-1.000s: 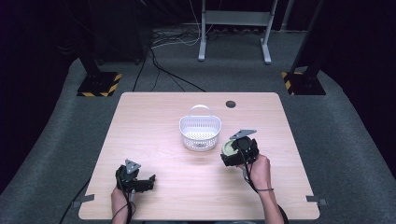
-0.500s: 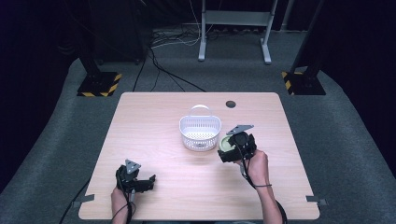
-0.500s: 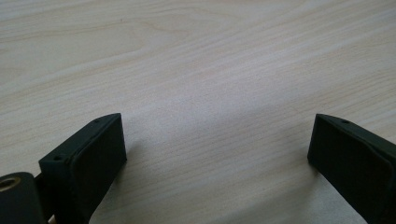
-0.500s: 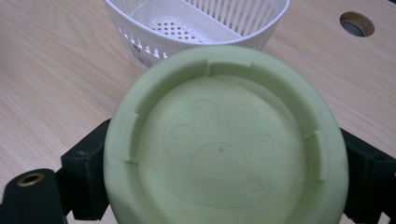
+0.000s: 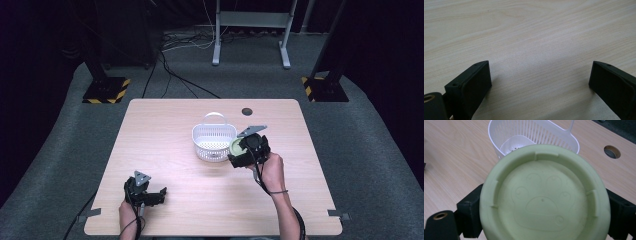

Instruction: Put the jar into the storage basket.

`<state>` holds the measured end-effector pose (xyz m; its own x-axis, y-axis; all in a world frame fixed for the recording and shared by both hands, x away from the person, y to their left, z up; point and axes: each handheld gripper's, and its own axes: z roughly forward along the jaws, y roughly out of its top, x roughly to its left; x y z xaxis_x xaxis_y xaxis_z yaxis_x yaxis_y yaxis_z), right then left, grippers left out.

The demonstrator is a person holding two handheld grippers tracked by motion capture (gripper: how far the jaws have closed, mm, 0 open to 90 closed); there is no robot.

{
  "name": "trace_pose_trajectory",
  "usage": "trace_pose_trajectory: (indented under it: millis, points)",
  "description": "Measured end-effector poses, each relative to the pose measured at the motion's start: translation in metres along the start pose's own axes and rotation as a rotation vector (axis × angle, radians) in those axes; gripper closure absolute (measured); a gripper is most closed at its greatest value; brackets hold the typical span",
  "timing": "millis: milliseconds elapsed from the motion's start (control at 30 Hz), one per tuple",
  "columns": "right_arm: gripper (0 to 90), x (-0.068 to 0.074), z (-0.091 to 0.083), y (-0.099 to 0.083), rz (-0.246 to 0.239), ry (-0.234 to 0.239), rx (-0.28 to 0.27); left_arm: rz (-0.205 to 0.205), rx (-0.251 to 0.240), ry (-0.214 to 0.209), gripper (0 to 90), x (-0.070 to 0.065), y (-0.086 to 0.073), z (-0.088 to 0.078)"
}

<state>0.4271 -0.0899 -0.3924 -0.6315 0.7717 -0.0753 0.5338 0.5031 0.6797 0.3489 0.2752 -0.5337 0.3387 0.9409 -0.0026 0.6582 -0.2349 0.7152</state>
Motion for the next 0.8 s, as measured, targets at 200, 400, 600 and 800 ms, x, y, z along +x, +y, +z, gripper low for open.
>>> trace_pose_trajectory:
  millis: [200,400,600,800]
  points:
    - [10.9,0.000,-0.003,0.010,-0.011,-0.002,-0.006,0.001,0.000,0.000,3.8,0.000,0.000,0.000]
    - [10.9,-0.001,-0.006,0.018,-0.017,-0.006,-0.010,0.001,0.000,0.000,3.8,0.000,0.000,0.000]
    - [10.9,-0.002,-0.008,0.026,-0.024,-0.009,-0.015,0.001,0.000,0.000,3.8,0.000,0.000,0.000]
    - [10.9,-0.003,-0.009,0.034,-0.029,-0.013,-0.018,0.001,0.000,0.000,3.8,0.000,0.000,0.000]
